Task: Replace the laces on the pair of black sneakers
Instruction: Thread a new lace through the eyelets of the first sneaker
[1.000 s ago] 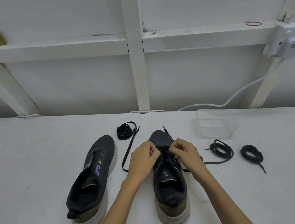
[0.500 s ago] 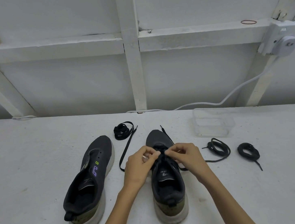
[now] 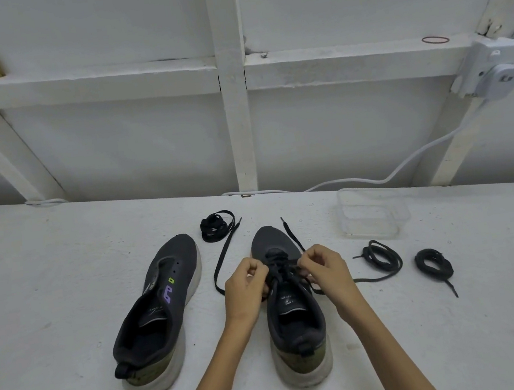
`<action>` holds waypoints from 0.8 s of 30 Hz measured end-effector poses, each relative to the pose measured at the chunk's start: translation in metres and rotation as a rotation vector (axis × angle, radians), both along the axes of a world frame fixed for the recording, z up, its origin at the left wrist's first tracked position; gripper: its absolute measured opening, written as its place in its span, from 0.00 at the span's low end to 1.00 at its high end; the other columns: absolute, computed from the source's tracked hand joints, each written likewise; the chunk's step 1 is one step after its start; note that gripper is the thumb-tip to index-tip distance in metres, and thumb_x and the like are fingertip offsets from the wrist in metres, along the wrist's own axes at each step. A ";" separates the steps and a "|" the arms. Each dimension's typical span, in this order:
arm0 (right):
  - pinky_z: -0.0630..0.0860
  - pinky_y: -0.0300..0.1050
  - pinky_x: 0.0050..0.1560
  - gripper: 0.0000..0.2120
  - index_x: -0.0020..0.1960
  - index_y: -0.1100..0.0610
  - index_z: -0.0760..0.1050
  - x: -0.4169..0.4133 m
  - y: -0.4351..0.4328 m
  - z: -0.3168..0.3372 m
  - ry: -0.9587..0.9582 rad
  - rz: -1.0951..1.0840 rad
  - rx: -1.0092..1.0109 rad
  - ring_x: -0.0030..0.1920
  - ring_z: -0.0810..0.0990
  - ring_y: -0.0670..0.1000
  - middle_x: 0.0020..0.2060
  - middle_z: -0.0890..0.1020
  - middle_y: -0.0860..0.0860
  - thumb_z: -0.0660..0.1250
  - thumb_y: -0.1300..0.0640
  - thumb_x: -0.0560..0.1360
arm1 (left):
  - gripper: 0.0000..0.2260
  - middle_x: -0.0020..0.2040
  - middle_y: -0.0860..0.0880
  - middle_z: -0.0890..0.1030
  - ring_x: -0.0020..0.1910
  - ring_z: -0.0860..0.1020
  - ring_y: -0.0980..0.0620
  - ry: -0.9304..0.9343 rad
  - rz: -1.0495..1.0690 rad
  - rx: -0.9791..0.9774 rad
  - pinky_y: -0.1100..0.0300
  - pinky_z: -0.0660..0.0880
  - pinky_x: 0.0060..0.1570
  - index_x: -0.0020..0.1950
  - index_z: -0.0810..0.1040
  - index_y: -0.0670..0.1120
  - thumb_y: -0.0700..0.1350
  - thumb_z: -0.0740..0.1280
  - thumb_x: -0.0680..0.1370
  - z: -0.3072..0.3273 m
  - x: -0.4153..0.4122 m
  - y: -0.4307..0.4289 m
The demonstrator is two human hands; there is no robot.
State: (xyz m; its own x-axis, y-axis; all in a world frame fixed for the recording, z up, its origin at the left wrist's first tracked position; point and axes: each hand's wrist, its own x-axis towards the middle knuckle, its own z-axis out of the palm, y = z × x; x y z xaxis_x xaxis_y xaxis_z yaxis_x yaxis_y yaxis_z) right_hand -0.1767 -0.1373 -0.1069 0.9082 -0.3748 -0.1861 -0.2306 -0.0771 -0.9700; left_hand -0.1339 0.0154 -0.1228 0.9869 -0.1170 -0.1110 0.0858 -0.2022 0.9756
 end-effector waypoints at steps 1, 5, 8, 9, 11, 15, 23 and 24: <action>0.76 0.46 0.41 0.05 0.43 0.60 0.77 0.001 -0.001 0.001 -0.011 0.013 -0.032 0.37 0.77 0.49 0.34 0.80 0.51 0.69 0.58 0.75 | 0.07 0.29 0.52 0.75 0.28 0.71 0.56 0.005 -0.020 -0.004 0.60 0.72 0.33 0.40 0.77 0.44 0.43 0.68 0.77 0.002 0.002 0.000; 0.72 0.39 0.36 0.08 0.41 0.51 0.80 0.005 0.000 0.003 -0.010 0.086 -0.205 0.33 0.76 0.41 0.32 0.81 0.46 0.72 0.48 0.73 | 0.11 0.30 0.57 0.75 0.30 0.72 0.55 -0.039 -0.100 0.109 0.58 0.72 0.34 0.41 0.78 0.48 0.54 0.70 0.76 0.003 0.010 0.001; 0.70 0.43 0.37 0.08 0.38 0.52 0.79 0.005 0.002 -0.003 -0.005 0.041 -0.207 0.31 0.74 0.42 0.29 0.79 0.43 0.70 0.51 0.75 | 0.09 0.28 0.56 0.74 0.29 0.72 0.55 -0.056 -0.080 0.127 0.57 0.72 0.34 0.41 0.76 0.50 0.51 0.67 0.78 -0.001 0.006 0.000; 0.70 0.44 0.38 0.09 0.38 0.53 0.79 0.004 0.003 -0.004 0.006 0.021 -0.161 0.31 0.73 0.43 0.28 0.78 0.43 0.70 0.52 0.75 | 0.08 0.29 0.55 0.74 0.29 0.71 0.55 -0.028 -0.056 0.075 0.59 0.71 0.32 0.40 0.76 0.49 0.49 0.66 0.79 -0.002 0.004 0.000; 0.71 0.45 0.40 0.10 0.38 0.56 0.79 0.001 0.005 -0.007 0.012 -0.007 -0.077 0.32 0.74 0.44 0.28 0.78 0.44 0.70 0.54 0.76 | 0.08 0.30 0.52 0.75 0.30 0.71 0.54 0.054 -0.004 -0.058 0.61 0.69 0.32 0.41 0.77 0.46 0.46 0.66 0.80 -0.004 0.000 -0.002; 0.72 0.36 0.36 0.05 0.43 0.59 0.78 -0.007 0.006 -0.005 -0.088 -0.075 -0.022 0.33 0.75 0.43 0.34 0.81 0.47 0.72 0.59 0.75 | 0.07 0.33 0.50 0.77 0.32 0.74 0.54 0.077 0.050 -0.119 0.59 0.73 0.35 0.45 0.77 0.46 0.48 0.67 0.79 -0.005 -0.005 0.000; 0.77 0.38 0.44 0.05 0.41 0.49 0.83 -0.012 0.009 0.002 -0.091 0.039 -0.155 0.41 0.82 0.42 0.38 0.84 0.43 0.73 0.49 0.73 | 0.07 0.40 0.56 0.83 0.40 0.81 0.50 -0.066 -0.028 0.086 0.52 0.81 0.44 0.42 0.81 0.54 0.56 0.72 0.74 -0.001 -0.014 0.009; 0.78 0.40 0.47 0.04 0.41 0.48 0.83 -0.011 0.009 0.002 -0.094 0.053 -0.197 0.43 0.82 0.42 0.39 0.84 0.42 0.74 0.48 0.73 | 0.05 0.40 0.57 0.83 0.40 0.81 0.52 -0.099 -0.028 0.127 0.54 0.80 0.44 0.42 0.81 0.55 0.55 0.72 0.74 0.001 -0.014 0.009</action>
State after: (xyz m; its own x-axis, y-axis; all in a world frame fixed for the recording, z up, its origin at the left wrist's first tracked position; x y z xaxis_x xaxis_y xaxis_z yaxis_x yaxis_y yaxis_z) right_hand -0.1879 -0.1281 -0.1050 0.9375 -0.3468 -0.0276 -0.1304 -0.2768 -0.9520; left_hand -0.1481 0.0240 -0.1214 0.9904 -0.1353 -0.0295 -0.0163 -0.3253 0.9455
